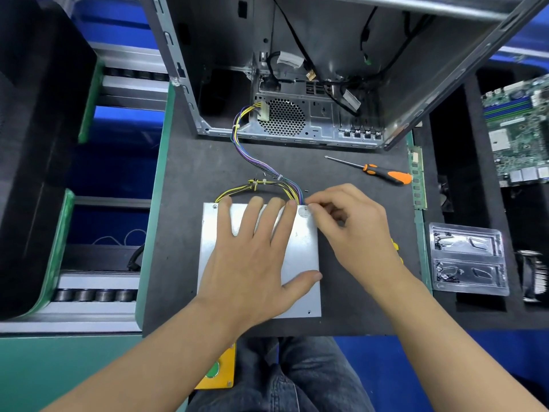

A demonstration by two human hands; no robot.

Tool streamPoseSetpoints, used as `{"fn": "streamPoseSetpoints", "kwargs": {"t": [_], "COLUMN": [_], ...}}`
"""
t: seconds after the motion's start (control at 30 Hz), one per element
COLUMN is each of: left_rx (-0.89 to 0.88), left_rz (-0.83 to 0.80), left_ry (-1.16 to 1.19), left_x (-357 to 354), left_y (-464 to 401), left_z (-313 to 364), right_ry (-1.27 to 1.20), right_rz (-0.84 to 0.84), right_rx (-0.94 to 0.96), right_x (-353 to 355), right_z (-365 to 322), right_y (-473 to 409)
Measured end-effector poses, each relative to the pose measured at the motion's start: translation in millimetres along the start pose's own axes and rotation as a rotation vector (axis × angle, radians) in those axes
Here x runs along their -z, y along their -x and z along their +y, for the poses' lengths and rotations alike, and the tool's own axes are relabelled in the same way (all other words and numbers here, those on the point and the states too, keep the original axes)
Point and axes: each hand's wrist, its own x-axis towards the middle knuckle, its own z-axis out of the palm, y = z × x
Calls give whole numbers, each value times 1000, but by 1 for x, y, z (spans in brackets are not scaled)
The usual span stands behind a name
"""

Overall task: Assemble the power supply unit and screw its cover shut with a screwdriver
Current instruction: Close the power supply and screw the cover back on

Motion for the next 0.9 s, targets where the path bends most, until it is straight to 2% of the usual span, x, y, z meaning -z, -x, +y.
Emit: {"fn": "streamPoseSetpoints", "kwargs": {"t": [0.2, 0.43, 0.6, 0.7, 0.9], "left_rx": [4, 10, -4, -33, -198], "left_rz": [-1, -12, -69, -140, -282], "left_ry": [11, 37, 55, 58, -69], "left_x": [3, 5, 11, 20, 40], "left_y": [0, 0, 1, 2, 3], "left_z": [0, 0, 1, -1, -16], "right_ry": [-7, 152, 105, -20, -313], "right_rz": [-89, -206, -142, -66, 83], "right_rx": [-30, 73, 87, -7, -360], "right_x": [6, 14, 12, 8, 4], "right_z": [-3, -6, -5, -2, 15], "right_y": [-8, -14, -8, -5, 13]}}
